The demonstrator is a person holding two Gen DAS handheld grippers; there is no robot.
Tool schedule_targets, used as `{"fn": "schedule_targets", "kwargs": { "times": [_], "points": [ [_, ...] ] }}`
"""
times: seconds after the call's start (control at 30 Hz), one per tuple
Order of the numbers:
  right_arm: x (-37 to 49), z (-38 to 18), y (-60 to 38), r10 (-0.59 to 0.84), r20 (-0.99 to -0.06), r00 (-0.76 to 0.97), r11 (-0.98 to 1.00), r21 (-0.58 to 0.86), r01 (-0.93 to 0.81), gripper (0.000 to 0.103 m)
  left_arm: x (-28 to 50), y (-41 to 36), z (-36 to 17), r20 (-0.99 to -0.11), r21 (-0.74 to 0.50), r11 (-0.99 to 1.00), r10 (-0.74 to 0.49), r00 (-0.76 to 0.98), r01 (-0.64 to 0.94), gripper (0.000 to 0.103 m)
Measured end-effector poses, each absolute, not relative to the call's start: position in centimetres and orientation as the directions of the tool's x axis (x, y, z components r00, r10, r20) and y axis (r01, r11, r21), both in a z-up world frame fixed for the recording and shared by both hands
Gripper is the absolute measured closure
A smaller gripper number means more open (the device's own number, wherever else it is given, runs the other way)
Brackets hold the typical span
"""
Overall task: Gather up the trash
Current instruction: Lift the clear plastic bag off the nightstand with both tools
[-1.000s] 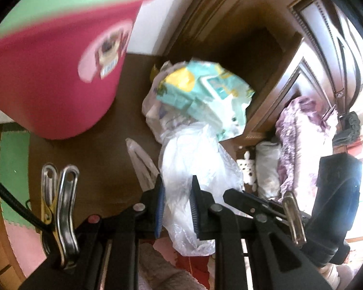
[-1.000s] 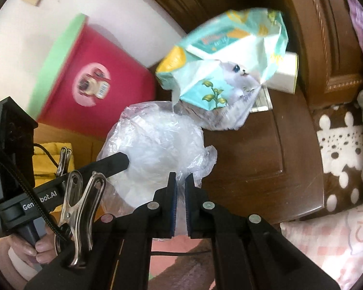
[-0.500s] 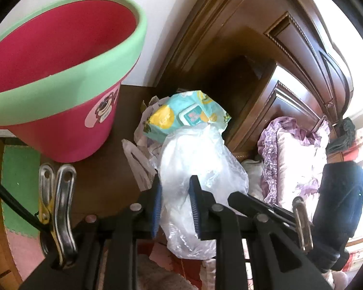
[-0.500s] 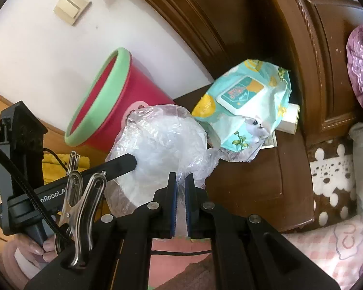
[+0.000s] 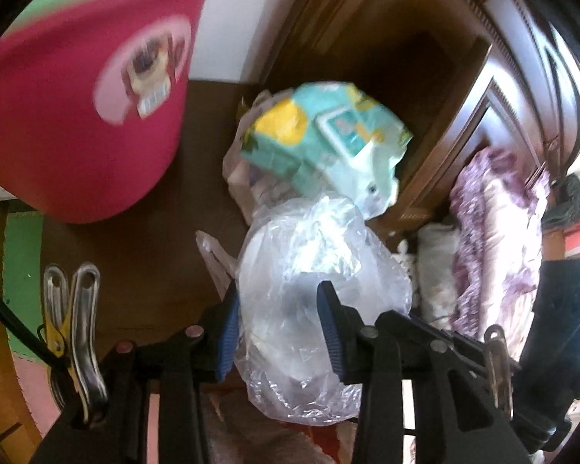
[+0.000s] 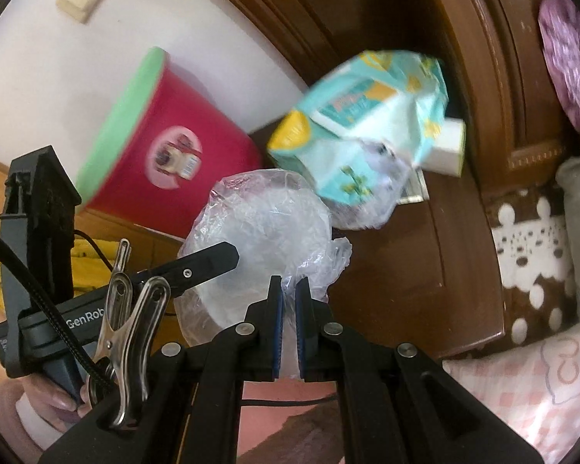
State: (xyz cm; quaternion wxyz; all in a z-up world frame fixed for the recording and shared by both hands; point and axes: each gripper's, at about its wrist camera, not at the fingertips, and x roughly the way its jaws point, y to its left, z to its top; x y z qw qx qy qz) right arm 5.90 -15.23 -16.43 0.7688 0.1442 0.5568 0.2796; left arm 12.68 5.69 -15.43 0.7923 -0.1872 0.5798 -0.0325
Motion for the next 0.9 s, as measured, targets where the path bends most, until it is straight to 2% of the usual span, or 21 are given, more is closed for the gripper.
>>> {"fn": "schedule_targets", "kwargs": {
  "times": [0.17, 0.53, 0.6, 0.67, 0.9],
  "points": [
    [6.2, -19.4, -15.4, 0.535, -0.815, 0.223, 0.842, 0.490, -0.226, 0.096, 12.8, 5.9, -17.6, -0.932, -0.276, 0.948, -0.224, 0.285, -0.156, 0.064],
    [7.0, -22.7, -17.6, 0.438, -0.875, 0.205, 0.898, 0.417, -0.138, 0.096, 11.6, 7.3, -18.9, -0.944, -0.272, 0.944, -0.224, 0.243, -0.185, 0.062],
    [7.2, -23.2, -17.9, 0.423, -0.885, 0.195, 0.906, 0.408, -0.114, 0.088, 11.3, 6.9, -19.6, -0.946, -0.280, 0.940, -0.236, 0.224, -0.194, 0.061],
    [7.5, -23.4, -18.1, 0.386, -0.900, 0.200, 0.922, 0.372, -0.104, 0.072, 11.3, 6.4, -20.6, -0.948, -0.289, 0.937, -0.250, 0.199, -0.198, 0.061],
    [8.8, -25.4, -18.5, 0.299, -0.936, 0.184, 0.953, 0.281, -0.115, 0.069, 12.0, 3.9, -23.4, -0.941, -0.328, 0.925, -0.302, 0.153, -0.193, 0.059]
  ]
}}
